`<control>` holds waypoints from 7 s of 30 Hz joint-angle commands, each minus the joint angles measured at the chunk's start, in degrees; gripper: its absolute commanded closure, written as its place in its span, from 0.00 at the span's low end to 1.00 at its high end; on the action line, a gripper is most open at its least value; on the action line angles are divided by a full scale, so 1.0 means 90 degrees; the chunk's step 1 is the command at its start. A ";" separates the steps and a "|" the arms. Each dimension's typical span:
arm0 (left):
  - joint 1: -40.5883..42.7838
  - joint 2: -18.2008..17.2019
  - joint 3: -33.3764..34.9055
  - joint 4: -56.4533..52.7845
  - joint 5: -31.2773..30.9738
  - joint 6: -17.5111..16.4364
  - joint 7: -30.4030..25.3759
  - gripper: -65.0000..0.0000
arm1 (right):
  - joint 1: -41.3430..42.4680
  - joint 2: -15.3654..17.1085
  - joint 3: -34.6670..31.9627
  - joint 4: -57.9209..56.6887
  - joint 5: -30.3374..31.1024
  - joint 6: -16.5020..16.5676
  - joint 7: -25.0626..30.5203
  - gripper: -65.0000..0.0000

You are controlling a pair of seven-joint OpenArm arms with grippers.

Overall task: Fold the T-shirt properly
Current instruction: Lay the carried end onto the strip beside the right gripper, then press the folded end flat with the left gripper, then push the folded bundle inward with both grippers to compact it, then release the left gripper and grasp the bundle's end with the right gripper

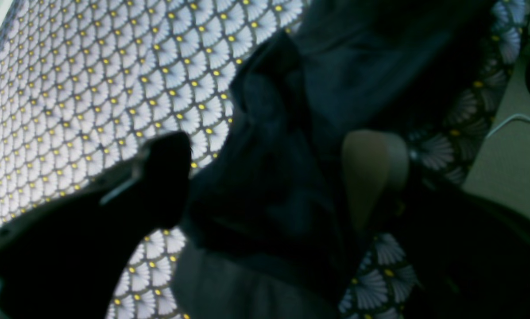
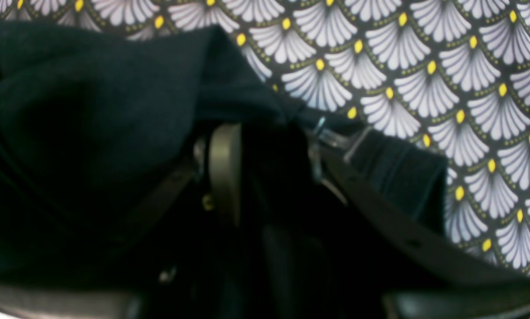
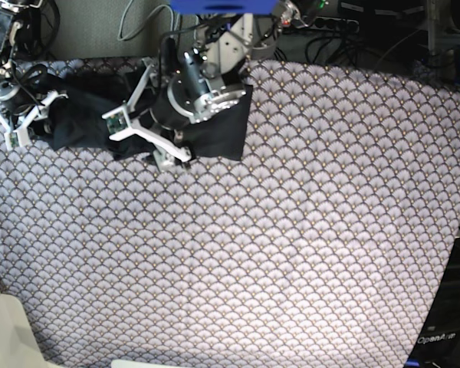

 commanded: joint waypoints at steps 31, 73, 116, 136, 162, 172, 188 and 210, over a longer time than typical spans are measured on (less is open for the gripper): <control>-0.0338 0.0180 -0.1589 -0.0253 -0.1155 0.1903 -0.0095 1.00 | 0.0001 0.0071 0.0002 0.0006 -0.0155 -0.0001 -0.0214 0.68; -0.0231 -0.0619 -0.1882 -0.1699 -0.1468 -0.0002 0.0735 1.00 | 0.0314 0.0081 0.0060 0.0055 -0.0614 -0.0001 -0.0224 0.77; 0.0023 -0.0776 -0.2751 -0.1650 -0.1468 -0.0002 0.0745 1.00 | 0.0773 -0.0417 0.1985 0.1031 -0.1220 -0.0001 -0.1904 0.45; 0.0033 -0.0785 -0.2751 -0.1562 -0.1468 -0.0002 0.0803 1.00 | 0.0753 -0.0925 0.2063 0.0680 -0.1220 -0.0001 -0.1874 0.45; 0.0121 -0.0854 -0.3640 -0.0429 -0.1497 -0.0012 0.0803 1.00 | 0.0499 -0.1306 0.1574 0.2155 -0.1220 -0.0001 -0.1894 1.00; 0.0228 -0.0854 -0.3708 -0.0312 -0.1507 -0.0041 0.0803 1.00 | 0.0060 -0.1804 0.1037 0.3405 -0.1220 -0.0001 -0.1933 1.00; 0.0707 -0.1039 -0.3855 0.0079 -0.1458 -0.0012 0.0813 1.00 | -0.0360 -0.1765 0.0803 0.3825 0.0489 -0.0001 -0.1933 1.00; 0.0814 -0.1078 -0.4558 0.0655 -0.1458 -0.0012 0.1819 1.00 | -0.0653 -0.1531 -0.0907 0.3864 0.2531 -0.0001 -0.1943 1.00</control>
